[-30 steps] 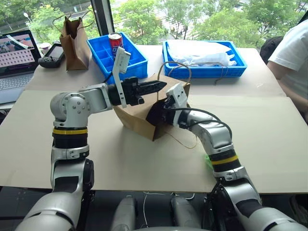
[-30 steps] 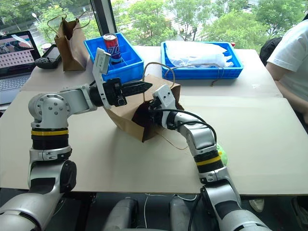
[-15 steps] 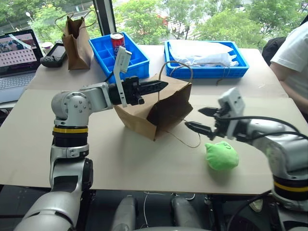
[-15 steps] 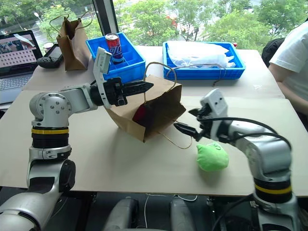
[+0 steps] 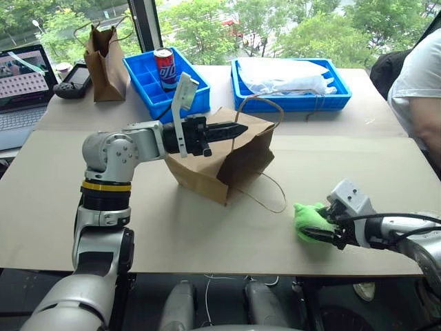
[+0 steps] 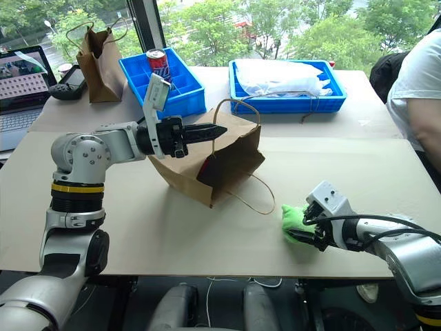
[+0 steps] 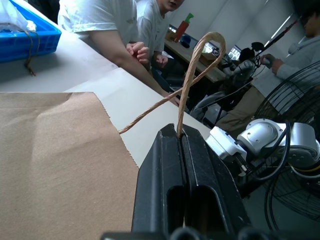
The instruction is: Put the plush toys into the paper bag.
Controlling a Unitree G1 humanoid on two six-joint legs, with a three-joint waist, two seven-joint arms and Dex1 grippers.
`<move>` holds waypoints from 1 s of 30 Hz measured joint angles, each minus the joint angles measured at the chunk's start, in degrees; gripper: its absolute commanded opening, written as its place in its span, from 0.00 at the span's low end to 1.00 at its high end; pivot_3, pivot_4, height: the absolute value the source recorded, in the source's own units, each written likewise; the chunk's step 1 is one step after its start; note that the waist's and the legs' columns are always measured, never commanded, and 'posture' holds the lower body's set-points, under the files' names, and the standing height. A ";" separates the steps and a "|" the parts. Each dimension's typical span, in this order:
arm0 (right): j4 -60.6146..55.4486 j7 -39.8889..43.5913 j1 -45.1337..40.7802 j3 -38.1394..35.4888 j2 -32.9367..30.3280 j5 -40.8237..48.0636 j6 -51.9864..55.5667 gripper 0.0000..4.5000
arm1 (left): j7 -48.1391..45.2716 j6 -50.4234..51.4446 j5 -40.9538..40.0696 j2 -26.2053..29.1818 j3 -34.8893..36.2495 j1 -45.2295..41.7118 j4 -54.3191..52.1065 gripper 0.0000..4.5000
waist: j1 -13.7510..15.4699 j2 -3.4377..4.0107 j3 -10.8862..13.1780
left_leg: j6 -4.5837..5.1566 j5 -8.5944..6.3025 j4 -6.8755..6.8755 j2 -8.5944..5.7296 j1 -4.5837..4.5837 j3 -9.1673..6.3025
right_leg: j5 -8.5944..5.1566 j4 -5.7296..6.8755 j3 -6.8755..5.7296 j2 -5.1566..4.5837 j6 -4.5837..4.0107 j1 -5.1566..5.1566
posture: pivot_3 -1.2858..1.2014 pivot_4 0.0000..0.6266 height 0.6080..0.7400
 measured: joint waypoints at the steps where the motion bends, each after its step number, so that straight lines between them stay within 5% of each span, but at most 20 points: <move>1: 0.27 0.03 -0.01 -0.11 0.00 0.00 -0.41 0.44 | -0.10 0.00 0.02 0.11 0.00 0.00 0.00 0.00 | 0.02 0.00 0.00 | 0.00 0.00 0.01 0.00 0.00 0.00 | 0.00 0.00 0.00 0.00 0.00 0.00 | 0.52 0.24 0.81; 7: 1.02 1.81 -4.96 -1.34 -1.01 1.22 -0.94 0.01 | -0.37 -0.04 0.14 0.24 0.00 -0.01 0.01 0.00 | 0.11 0.00 0.01 | 0.00 0.00 0.02 0.00 0.00 0.02 | 0.00 0.01 0.03 0.00 0.00 -0.03 | 0.52 0.24 0.81; 12: -0.41 0.62 -21.36 1.90 1.93 2.28 -1.52 0.00 | -0.53 -0.07 0.21 -0.09 -0.29 -0.51 0.15 0.00 | -0.59 -0.02 0.02 | 0.00 0.00 -0.04 0.11 0.04 -0.03 | 0.00 0.02 0.01 0.11 0.00 -0.05 | 0.52 0.24 0.81; 20: 10.58 -5.47 -36.59 21.02 20.96 -4.99 -6.47 0.00 | -0.70 -0.09 0.20 -0.35 -0.35 -1.47 0.53 0.00 | -0.36 -0.03 0.02 | -0.01 0.01 -0.02 0.01 -0.05 -0.03 | 0.01 0.08 0.00 0.00 -0.02 -0.14 | 0.52 0.24 0.81; 24: 20.98 -9.09 -41.75 23.17 29.87 -10.67 -15.95 0.00 | -0.72 -0.08 0.17 -0.12 -0.29 -1.76 0.50 0.00 | -0.22 -0.03 0.03 | -0.01 0.01 -0.02 0.02 -0.05 -0.04 | 0.02 0.10 -0.05 -0.02 -0.03 -0.16 | 0.52 0.24 0.81; 30: 26.07 -8.79 -41.23 22.96 37.45 -11.26 -23.27 0.46 | 0.63 0.07 0.61 0.75 0.12 -1.58 0.45 0.00 | -0.08 -0.02 0.02 | -0.01 0.01 -0.04 0.02 -0.08 -0.09 | 0.02 0.15 -0.12 -0.05 -0.04 -0.17 | 0.52 0.24 0.81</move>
